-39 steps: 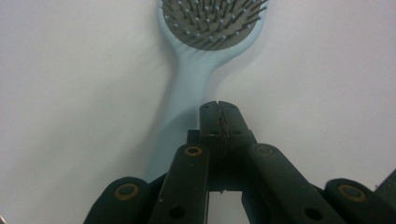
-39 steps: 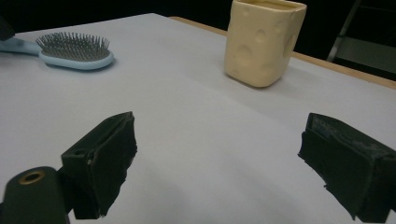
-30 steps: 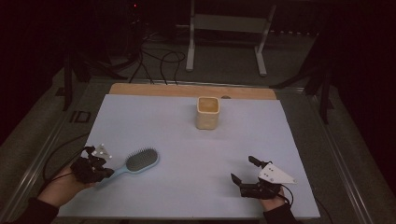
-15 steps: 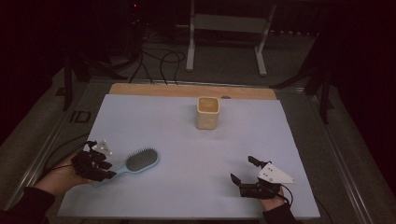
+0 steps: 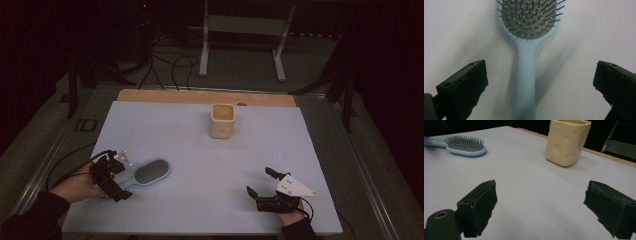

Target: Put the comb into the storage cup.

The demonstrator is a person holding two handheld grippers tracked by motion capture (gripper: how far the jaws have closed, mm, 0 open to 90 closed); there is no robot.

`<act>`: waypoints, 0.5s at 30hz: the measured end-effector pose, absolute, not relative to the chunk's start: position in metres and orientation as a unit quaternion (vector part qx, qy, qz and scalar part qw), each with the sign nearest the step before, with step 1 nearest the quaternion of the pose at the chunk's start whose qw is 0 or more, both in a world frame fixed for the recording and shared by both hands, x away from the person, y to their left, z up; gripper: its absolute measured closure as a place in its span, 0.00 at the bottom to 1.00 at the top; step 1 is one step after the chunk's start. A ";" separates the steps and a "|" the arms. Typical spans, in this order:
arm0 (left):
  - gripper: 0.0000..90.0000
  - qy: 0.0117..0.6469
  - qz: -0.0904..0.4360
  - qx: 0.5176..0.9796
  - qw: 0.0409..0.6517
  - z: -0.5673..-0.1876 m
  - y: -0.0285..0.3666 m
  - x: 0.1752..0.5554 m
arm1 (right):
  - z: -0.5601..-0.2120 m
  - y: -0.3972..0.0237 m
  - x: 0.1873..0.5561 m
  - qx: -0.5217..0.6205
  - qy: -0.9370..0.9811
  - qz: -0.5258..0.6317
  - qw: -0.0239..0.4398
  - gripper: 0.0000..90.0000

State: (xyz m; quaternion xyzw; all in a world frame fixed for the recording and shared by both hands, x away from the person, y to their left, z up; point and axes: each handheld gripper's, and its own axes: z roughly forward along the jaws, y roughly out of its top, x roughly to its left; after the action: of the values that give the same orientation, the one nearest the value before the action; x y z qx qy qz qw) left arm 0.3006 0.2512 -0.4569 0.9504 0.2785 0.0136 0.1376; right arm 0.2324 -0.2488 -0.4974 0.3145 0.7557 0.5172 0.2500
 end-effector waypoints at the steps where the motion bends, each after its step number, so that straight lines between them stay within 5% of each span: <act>1: 0.00 0.275 0.011 0.951 0.137 -0.457 0.250 0.301 | -0.497 -0.249 0.232 0.315 0.756 0.517 0.249 0.11; 15: 0.01 0.232 -0.001 0.965 0.121 -0.467 0.241 0.312 | -0.498 -0.249 0.233 0.315 0.756 0.517 0.248 0.11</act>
State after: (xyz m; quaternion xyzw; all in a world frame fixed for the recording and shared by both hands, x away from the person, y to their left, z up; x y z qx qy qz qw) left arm 0.3120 0.2413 -0.4667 0.9653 0.2316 -0.0010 0.1205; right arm 0.2328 -0.2487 -0.4977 0.3145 0.7560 0.5175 0.2485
